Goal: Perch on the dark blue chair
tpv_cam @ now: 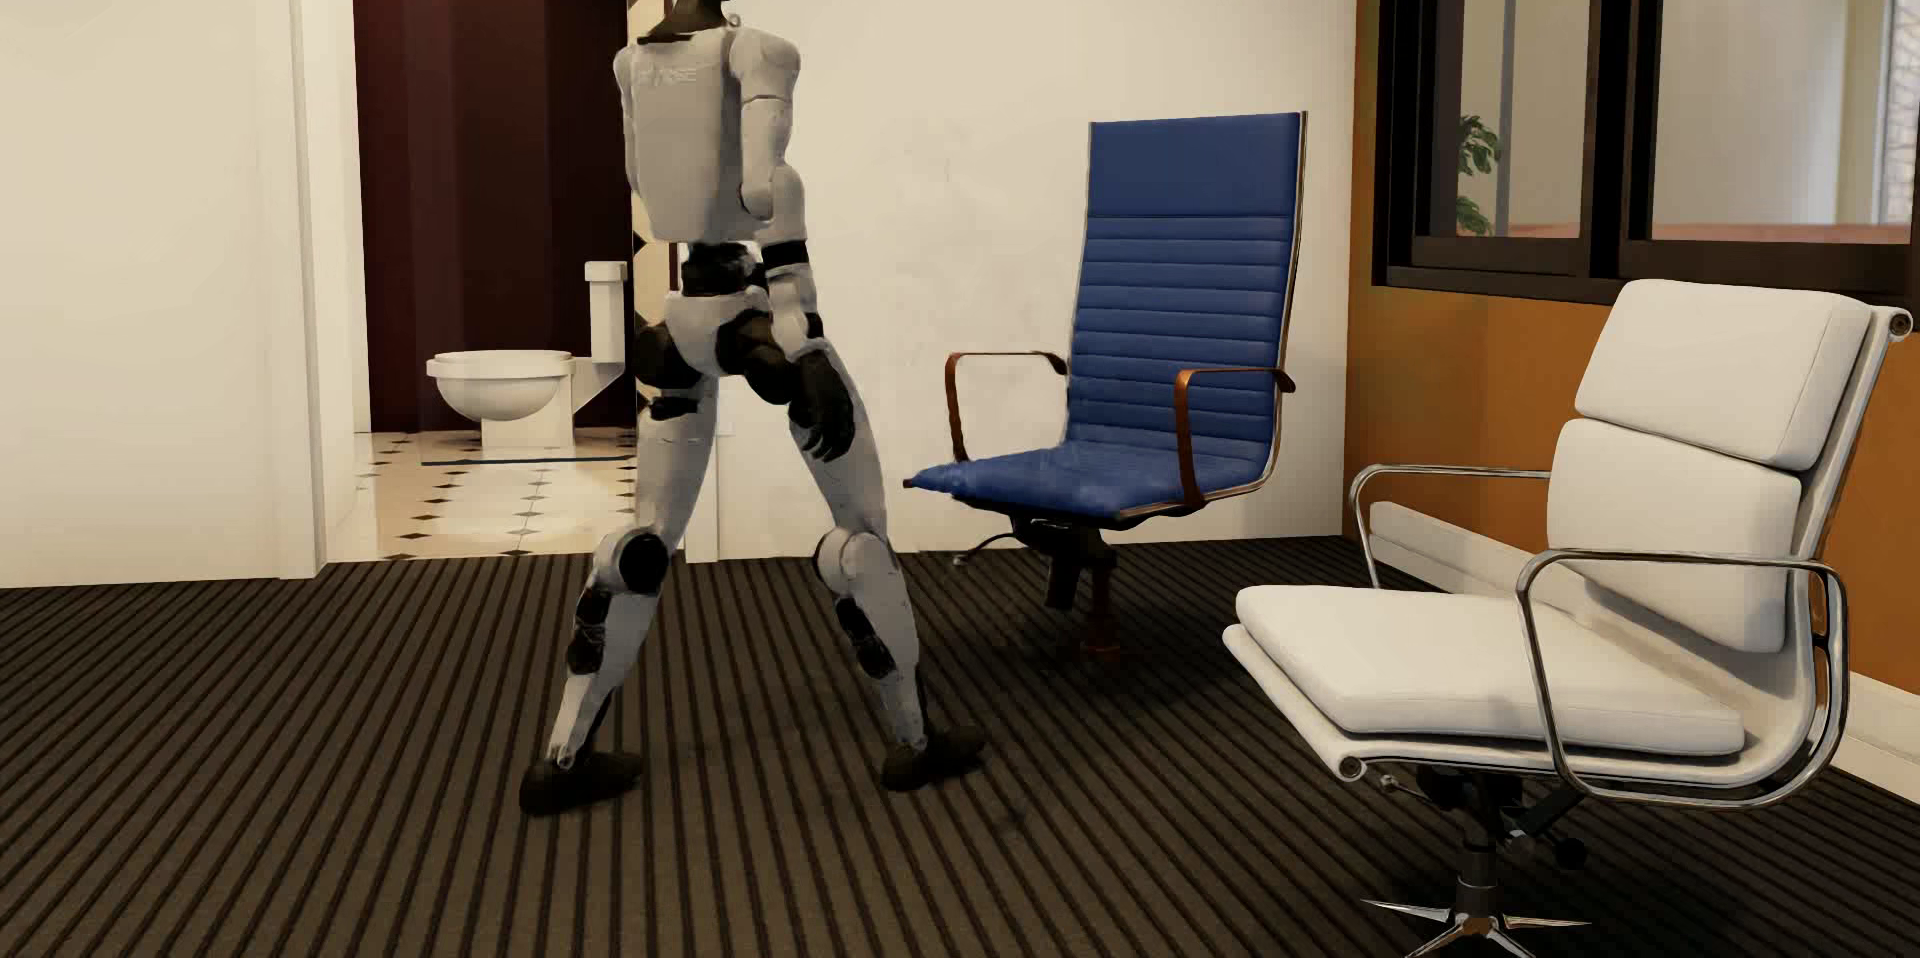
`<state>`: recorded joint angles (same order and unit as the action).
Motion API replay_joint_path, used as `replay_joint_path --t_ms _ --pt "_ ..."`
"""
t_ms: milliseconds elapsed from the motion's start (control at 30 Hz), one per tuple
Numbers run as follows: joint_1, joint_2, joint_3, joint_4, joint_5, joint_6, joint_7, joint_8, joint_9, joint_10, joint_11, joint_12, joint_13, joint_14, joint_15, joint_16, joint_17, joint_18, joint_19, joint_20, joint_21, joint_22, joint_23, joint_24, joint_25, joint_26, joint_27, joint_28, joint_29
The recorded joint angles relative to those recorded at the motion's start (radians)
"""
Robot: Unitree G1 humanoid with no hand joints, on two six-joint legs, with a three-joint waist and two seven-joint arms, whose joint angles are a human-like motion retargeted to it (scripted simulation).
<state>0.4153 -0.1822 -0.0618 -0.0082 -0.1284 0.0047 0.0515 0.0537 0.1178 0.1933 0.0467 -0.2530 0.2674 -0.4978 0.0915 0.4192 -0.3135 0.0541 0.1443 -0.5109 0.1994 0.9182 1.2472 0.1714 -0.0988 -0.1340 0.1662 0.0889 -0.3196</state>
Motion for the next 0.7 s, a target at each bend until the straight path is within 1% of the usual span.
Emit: replay_joint_path --t_ms 33,67,100,133,167,200,233,267,300,333,367,400,433,467,500,533,567,600,633,667,700 --pt "0.041 -0.001 -0.002 0.008 -0.024 -0.007 -0.01 0.066 -0.006 0.02 0.02 -0.003 0.036 -0.027 0.038 0.0 -0.007 -0.025 0.076 -0.005 -0.006 -0.028 0.001 0.008 0.027 0.007 -0.003 0.025 -0.012" --pt "0.056 -0.009 -0.01 0.04 -0.009 -0.007 -0.019 0.052 0.003 0.082 0.129 0.005 0.047 -0.044 0.087 0.003 -0.005 -0.057 0.119 -0.009 -0.029 -0.06 0.01 0.017 0.012 -0.011 -0.027 -0.011 0.017" --pt "0.024 -0.023 -0.008 0.071 -0.002 0.007 -0.039 0.014 -0.009 0.188 0.217 0.022 0.045 -0.065 0.082 -0.015 -0.01 -0.064 0.092 0.026 -0.041 -0.076 0.019 0.064 -0.009 0.007 -0.019 -0.028 0.026" --pt "-0.011 0.024 -0.002 0.1 0.011 0.016 -0.053 -0.007 0.012 0.343 0.255 0.042 0.022 -0.017 0.016 -0.036 -0.013 -0.102 0.08 0.057 -0.029 -0.056 0.035 0.055 -0.051 -0.021 -0.036 -0.025 0.013" --pt "-0.094 0.111 0.021 0.137 0.005 0.004 -0.063 -0.045 0.031 0.571 0.237 0.056 0.002 0.07 -0.023 -0.056 0.002 -0.158 0.061 0.049 -0.034 0.005 0.035 0.074 -0.074 -0.019 -0.051 -0.013 0.02" --pt "-0.219 0.154 0.05 0.161 0.009 -0.002 -0.097 -0.046 0.022 0.784 0.211 0.084 -0.03 0.144 -0.047 -0.053 0.005 -0.201 0.036 0.051 -0.012 0.013 0.022 0.053 -0.089 -0.02 -0.03 -0.068 0.035" --pt "-0.345 0.197 0.068 0.168 0.011 0.0 -0.096 -0.069 0.035 0.971 0.201 0.094 -0.075 0.172 -0.088 -0.071 -0.011 -0.142 0.021 0.06 0.013 0.07 0.001 0.123 -0.131 0.006 -0.057 -0.063 0.009" --pt "-0.441 0.246 0.094 0.162 0.02 -0.011 -0.091 -0.108 0.045 1.07 0.181 0.112 -0.123 0.141 -0.095 -0.079 -0.035 -0.089 -0.032 0.092 0.037 0.112 -0.037 0.125 -0.159 -0.002 -0.052 -0.117 0.05" --pt "-0.541 0.302 0.109 0.158 0.031 -0.02 -0.105 -0.115 0.067 1.104 0.143 0.135 -0.179 0.135 -0.107 -0.091 -0.052 -0.077 -0.061 0.106 0.077 0.155 -0.056 0.16 -0.157 0.027 -0.082 -0.084 0.055" --pt "-0.613 0.365 0.136 0.153 0.048 -0.016 -0.098 -0.143 0.085 1.087 0.091 0.159 -0.246 0.106 -0.134 -0.108 -0.084 -0.124 -0.06 0.144 0.103 0.217 -0.051 0.159 -0.185 0.032 -0.102 -0.079 0.053" --pt "-0.673 0.415 0.157 0.132 0.058 -0.012 -0.116 -0.155 0.087 0.99 0.042 0.196 -0.291 0.091 -0.142 -0.121 -0.112 -0.139 -0.081 0.17 0.148 0.258 -0.061 0.14 -0.167 0.038 -0.077 -0.075 0.028" --pt "-0.702 0.479 0.176 0.108 0.073 -0.009 -0.124 -0.168 0.094 0.836 -0.023 0.217 -0.339 0.088 -0.152 -0.125 -0.155 -0.121 -0.073 0.201 0.16 0.302 -0.077 0.134 -0.147 0.047 -0.112 -0.066 0.039" --pt "-0.682 0.522 0.188 0.092 0.082 -0.002 -0.116 -0.176 0.086 0.624 -0.039 0.259 -0.363 0.123 -0.179 -0.121 -0.196 -0.087 -0.078 0.225 0.194 0.325 -0.085 0.125 -0.153 0.061 -0.086 -0.067 -0.011" --pt "-0.616 0.584 0.19 0.03 0.111 0.009 -0.028 -0.197 0.103 0.409 -0.049 0.29 -0.389 0.202 -0.21 -0.102 -0.234 0.038 -0.091 0.232 0.192 0.33 -0.101 0.129 -0.123 0.046 -0.161 -0.055 0.042" --pt "-0.588 0.599 0.183 -0.05 0.142 0.034 0.074 -0.233 0.102 0.291 -0.018 0.32 -0.413 0.287 -0.25 -0.094 -0.269 0.197 -0.113 0.273 0.176 0.333 -0.112 0.149 -0.102 0.06 -0.156 -0.041 0.031" --pt "-0.569 0.59 0.168 -0.085 0.165 0.045 0.093 -0.227 0.101 0.258 0.041 0.341 -0.444 0.259 -0.268 -0.071 -0.289 0.26 -0.142 0.306 0.167 0.321 -0.103 0.151 -0.084 0.051 -0.164 -0.062 0.021" --pt "-0.566 0.613 0.163 -0.083 0.196 0.034 0.032 -0.203 0.095 0.279 0.034 0.357 -0.419 0.236 -0.228 -0.035 -0.287 0.274 -0.147 0.283 0.129 0.316 -0.129 0.137 -0.078 0.074 -0.151 -0.049 0.014" --pt "-0.524 0.506 0.167 -0.096 0.162 -0.006 -0.021 -0.176 0.098 0.244 0.298 0.362 -0.401 0.26 -0.244 -0.004 -0.253 0.246 -0.112 0.286 0.13 0.318 -0.14 0.108 -0.038 0.071 -0.136 -0.039 -0.028" --pt "-0.441 0.393 0.155 -0.121 0.101 -0.015 -0.012 -0.135 0.115 0.168 0.601 0.369 -0.397 0.247 -0.252 0.0 -0.231 0.261 -0.003 0.306 0.151 0.311 -0.128 0.078 -0.011 0.076 -0.124 -0.037 -0.04" --pt "-0.426 0.295 0.129 -0.117 0.058 -0.006 0.022 -0.163 0.136 0.194 0.856 0.347 -0.416 0.198 -0.262 0.005 -0.222 0.264 0.063 0.306 0.131 0.309 -0.115 0.088 -0.004 0.1 -0.112 -0.02 -0.019" --pt "-0.441 0.201 0.108 -0.083 0.052 0.008 0.009 -0.205 0.122 0.227 1.011 0.318 -0.389 0.144 -0.29 0.026 -0.213 0.216 0.035 0.279 0.105 0.299 -0.13 0.06 -0.036 0.055 -0.125 -0.033 0.0"
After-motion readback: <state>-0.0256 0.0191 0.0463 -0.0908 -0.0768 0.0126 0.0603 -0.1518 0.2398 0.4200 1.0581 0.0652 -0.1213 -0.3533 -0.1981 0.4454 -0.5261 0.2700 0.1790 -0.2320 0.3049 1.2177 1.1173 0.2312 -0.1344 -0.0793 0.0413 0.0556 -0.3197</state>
